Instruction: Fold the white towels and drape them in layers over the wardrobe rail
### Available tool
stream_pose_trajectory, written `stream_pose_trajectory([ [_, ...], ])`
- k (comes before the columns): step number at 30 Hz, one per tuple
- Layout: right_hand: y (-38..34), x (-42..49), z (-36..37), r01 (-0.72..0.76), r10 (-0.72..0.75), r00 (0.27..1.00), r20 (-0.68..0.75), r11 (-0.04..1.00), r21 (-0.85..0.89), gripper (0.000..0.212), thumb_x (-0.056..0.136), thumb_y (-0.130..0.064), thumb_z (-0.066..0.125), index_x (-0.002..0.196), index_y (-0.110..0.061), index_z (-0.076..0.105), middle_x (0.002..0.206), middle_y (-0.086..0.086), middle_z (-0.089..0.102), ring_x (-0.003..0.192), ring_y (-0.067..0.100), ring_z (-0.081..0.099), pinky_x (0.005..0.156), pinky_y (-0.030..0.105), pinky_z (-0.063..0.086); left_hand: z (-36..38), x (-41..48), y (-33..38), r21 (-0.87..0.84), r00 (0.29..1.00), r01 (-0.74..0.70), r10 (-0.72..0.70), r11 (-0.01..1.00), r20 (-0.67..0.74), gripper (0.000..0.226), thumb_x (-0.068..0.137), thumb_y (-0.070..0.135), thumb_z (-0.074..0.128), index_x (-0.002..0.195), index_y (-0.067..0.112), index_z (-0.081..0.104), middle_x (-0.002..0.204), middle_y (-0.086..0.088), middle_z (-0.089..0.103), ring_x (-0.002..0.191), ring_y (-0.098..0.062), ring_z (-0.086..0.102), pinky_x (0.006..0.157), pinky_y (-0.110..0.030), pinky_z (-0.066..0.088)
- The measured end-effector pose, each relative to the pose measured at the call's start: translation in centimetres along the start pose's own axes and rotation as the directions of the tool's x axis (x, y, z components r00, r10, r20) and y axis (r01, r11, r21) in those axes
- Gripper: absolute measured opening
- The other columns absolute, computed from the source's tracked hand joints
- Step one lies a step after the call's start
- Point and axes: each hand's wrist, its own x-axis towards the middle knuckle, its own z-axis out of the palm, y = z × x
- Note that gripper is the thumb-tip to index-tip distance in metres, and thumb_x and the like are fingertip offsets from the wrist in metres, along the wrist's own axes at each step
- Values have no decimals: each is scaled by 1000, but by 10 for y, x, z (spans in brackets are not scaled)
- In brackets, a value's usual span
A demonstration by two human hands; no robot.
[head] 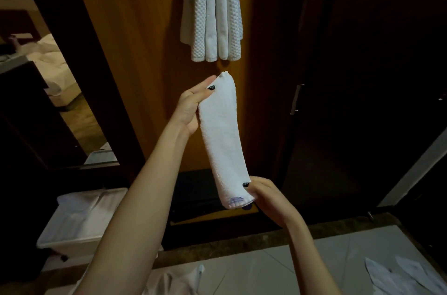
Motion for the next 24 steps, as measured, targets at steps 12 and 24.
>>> stream_pose_trajectory([
  [12, -4, 13, -9, 32, -44, 926, -375, 999, -38, 22, 69, -30, 62, 60, -15, 50, 67, 10, 39, 64, 20, 36, 57, 32, 24, -51, 7, 22, 467, 992, -116, 124, 876, 14, 47, 86, -6, 61, 127, 18, 60, 117, -1, 62, 103, -14, 61, 75, -19, 54],
  [24, -25, 17, -36, 191, -402, 606, -687, 911, -365, 36, 95, -10, 58, 128, -20, 49, 115, -20, 49, 99, -3, 51, 79, 1, 38, -84, 3, 9, 583, 983, 87, -165, 808, 82, 32, 83, 6, 66, 110, 22, 59, 114, -7, 56, 94, -19, 60, 65, -25, 51],
])
